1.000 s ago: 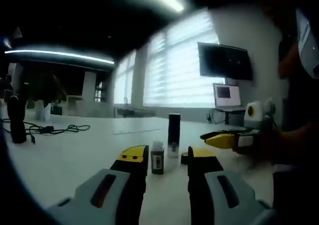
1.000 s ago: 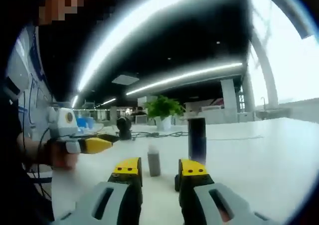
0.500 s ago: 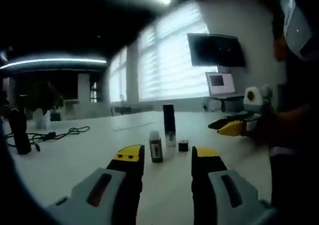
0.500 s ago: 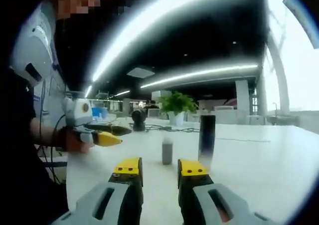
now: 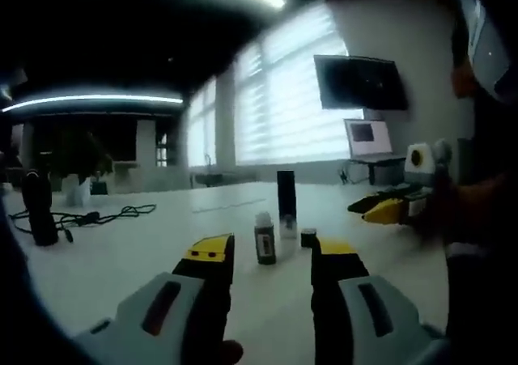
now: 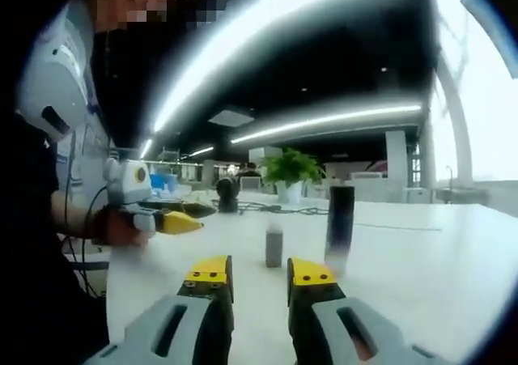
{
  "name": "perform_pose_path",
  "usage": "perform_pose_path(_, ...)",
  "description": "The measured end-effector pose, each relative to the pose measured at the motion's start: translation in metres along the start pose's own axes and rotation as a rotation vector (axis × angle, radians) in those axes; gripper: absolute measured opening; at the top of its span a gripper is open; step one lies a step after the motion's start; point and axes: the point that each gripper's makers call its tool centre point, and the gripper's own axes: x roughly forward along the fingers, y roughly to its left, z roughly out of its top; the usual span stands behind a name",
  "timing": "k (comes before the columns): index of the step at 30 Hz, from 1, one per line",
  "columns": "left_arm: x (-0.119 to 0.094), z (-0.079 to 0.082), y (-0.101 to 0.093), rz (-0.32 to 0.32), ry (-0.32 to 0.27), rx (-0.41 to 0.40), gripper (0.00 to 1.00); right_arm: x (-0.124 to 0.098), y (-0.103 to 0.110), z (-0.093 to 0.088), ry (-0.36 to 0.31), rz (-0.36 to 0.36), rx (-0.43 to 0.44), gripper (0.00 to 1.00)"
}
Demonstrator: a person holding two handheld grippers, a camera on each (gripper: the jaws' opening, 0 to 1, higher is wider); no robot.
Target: Pick up cosmetic bottle twist off cap place on table pick up cap screw tight cap place on table
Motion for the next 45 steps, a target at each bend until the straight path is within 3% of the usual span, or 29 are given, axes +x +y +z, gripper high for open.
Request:
perform_pose_path(1, 0.001, -0.002, -0.003, -0.016, 0.006, -0.049, 0.26, 0.000, -0.001, 0.000, -0.001, -0.005, 0.001, 0.19)
perform_pose_path(7, 0.009, -0.011, 0.004, 0.008, 0.060, -0.059, 0.26, 0.000, -0.004, 0.001, -0.005, -0.015, 0.004, 0.19)
perform_pose_path(10, 0.015, -0.019, 0.010, 0.034, 0.086, -0.123, 0.28, 0.000, -0.005, 0.000, -0.004, -0.024, -0.003, 0.18)
perform_pose_path(13, 0.021, -0.022, 0.011, 0.037, 0.098, -0.085, 0.29, 0.000, -0.007, 0.001, -0.010, -0.028, -0.002, 0.17)
perform_pose_path(20, 0.032, -0.025, 0.014, 0.046, 0.116, -0.108, 0.24, -0.001, -0.008, 0.003, -0.019, -0.035, -0.001, 0.15)
perform_pose_path(25, 0.044, -0.030, 0.011, 0.037, 0.132, -0.119, 0.29, 0.000, -0.008, 0.004, -0.020, -0.040, 0.001, 0.15)
perform_pose_path(38, 0.078, -0.043, 0.005, 0.030, 0.174, -0.080, 0.30, 0.000, -0.008, 0.007, -0.030, -0.044, 0.004, 0.15)
perform_pose_path(45, 0.092, -0.049, 0.011, 0.052, 0.192, -0.075, 0.28, -0.001, -0.009, 0.008, -0.035, -0.047, 0.007, 0.15)
